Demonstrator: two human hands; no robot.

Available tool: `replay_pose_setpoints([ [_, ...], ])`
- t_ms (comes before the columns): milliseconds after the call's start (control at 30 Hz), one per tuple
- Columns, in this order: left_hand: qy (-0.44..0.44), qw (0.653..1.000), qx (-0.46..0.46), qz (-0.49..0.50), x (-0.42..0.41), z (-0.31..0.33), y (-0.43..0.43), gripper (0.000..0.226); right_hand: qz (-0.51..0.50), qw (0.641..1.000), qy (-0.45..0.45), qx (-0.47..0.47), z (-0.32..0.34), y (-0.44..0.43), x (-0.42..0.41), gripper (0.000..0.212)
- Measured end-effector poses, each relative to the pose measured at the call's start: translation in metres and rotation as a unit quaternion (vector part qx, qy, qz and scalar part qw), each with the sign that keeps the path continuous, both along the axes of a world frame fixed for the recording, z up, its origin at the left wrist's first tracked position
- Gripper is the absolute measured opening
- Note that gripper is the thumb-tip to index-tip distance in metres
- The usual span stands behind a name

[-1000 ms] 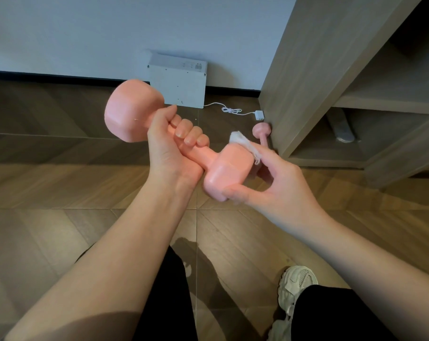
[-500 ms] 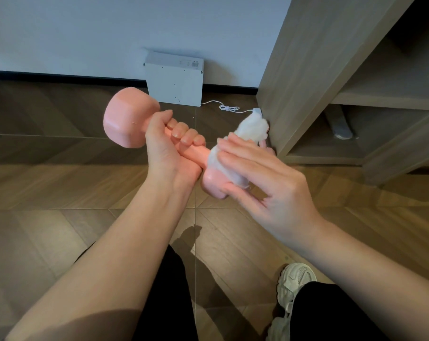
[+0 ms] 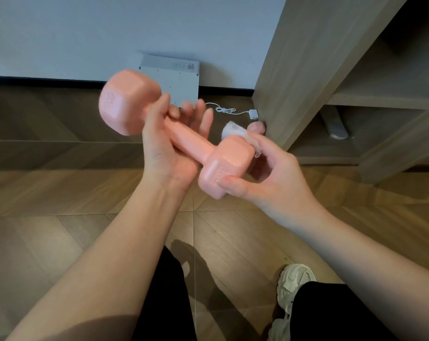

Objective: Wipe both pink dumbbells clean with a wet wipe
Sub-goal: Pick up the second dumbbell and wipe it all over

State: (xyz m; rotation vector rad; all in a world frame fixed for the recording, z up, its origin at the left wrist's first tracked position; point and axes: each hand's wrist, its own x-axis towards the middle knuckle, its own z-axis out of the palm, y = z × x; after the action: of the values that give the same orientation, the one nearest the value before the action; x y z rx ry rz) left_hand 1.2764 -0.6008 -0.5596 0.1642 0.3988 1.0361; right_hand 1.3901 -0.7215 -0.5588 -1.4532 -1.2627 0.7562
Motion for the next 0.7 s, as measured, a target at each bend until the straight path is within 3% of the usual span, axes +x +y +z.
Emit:
replay_pose_setpoints([
  [133, -0.002, 1.000, -0.013, -0.003, -0.004, 0.000, 0.001, 0.036, -0.024, 1.000, -0.021, 0.000, -0.004, -0.005, -0.009, 0.076],
  [300, 0.057, 0.998, -0.020, 0.032, -0.006, -0.003, 0.000, 0.036, -0.066, 0.981, -0.156, 0.092, -0.005, -0.011, -0.017, 0.053],
  [433, 0.071, 0.996, -0.025, 0.039, -0.008, -0.004, 0.001, 0.035, -0.019, 0.991, -0.129, -0.036, 0.001, -0.006, -0.010, 0.062],
  [600, 0.069, 0.996, -0.049, 0.040, -0.009, -0.007, 0.000, 0.034, -0.060, 0.982, -0.168, 0.065, 0.002, -0.011, -0.018, 0.054],
  [700, 0.076, 0.994, -0.068, 0.046, -0.008, -0.008, 0.001, 0.033, -0.042, 0.981, -0.186, 0.039, -0.001, -0.010, -0.017, 0.053],
])
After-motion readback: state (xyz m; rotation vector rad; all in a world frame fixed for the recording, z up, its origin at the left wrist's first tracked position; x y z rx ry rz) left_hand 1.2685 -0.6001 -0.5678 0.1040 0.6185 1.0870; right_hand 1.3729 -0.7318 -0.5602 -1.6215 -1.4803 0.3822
